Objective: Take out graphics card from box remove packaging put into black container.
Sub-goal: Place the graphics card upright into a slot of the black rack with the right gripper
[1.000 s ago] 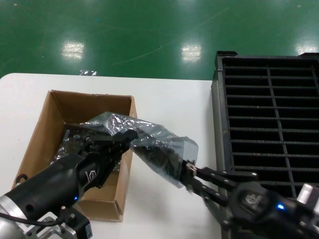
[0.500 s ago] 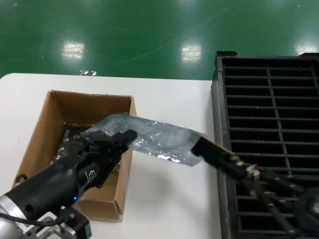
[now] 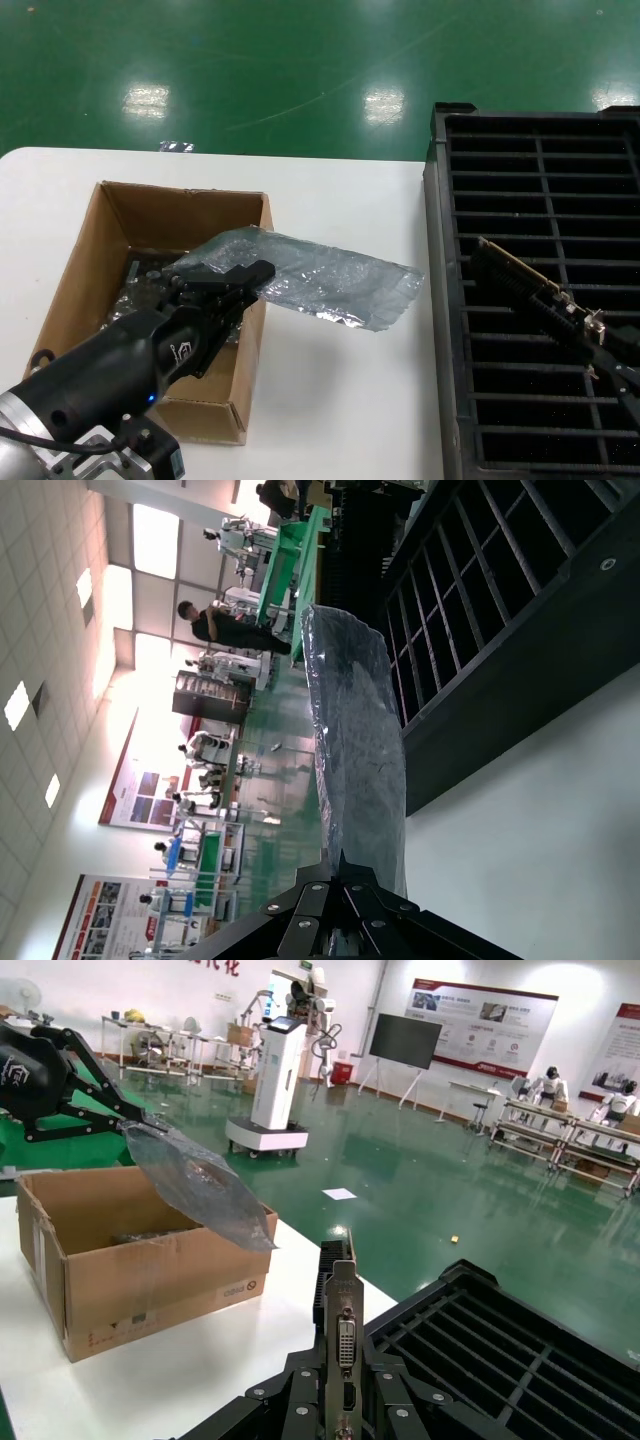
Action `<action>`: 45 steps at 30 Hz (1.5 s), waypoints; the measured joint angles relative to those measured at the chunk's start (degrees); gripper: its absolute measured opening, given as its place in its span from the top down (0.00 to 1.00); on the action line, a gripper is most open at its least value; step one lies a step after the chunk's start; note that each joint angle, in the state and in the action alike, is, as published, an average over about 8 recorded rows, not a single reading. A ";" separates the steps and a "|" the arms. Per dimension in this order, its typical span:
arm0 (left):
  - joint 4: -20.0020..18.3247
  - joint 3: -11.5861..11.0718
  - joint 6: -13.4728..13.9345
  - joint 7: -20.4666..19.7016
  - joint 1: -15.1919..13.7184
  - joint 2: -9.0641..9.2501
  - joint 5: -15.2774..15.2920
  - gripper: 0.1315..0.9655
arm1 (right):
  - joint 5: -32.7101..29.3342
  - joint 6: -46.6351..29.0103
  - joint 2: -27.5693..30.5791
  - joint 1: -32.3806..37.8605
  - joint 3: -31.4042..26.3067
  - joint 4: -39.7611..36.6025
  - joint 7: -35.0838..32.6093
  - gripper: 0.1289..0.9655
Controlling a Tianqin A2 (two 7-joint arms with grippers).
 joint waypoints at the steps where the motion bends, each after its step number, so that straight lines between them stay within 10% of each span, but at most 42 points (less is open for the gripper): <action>1: 0.00 0.00 0.00 0.00 0.00 0.00 0.00 0.99 | 0.01 0.01 -0.01 -0.01 0.02 -0.01 -0.01 0.93; 14: 0.00 0.00 0.00 0.00 0.00 0.00 0.00 0.99 | -2.15 0.54 1.62 1.02 -1.39 0.80 0.44 0.93; 24: 0.00 0.00 0.00 0.00 0.00 0.00 0.00 0.99 | -13.65 -3.76 15.31 6.30 -8.39 4.92 9.11 0.93; 45: 0.00 0.00 0.00 0.00 0.00 0.00 0.00 0.99 | -28.17 -28.60 21.98 42.07 -25.81 7.59 23.83 0.93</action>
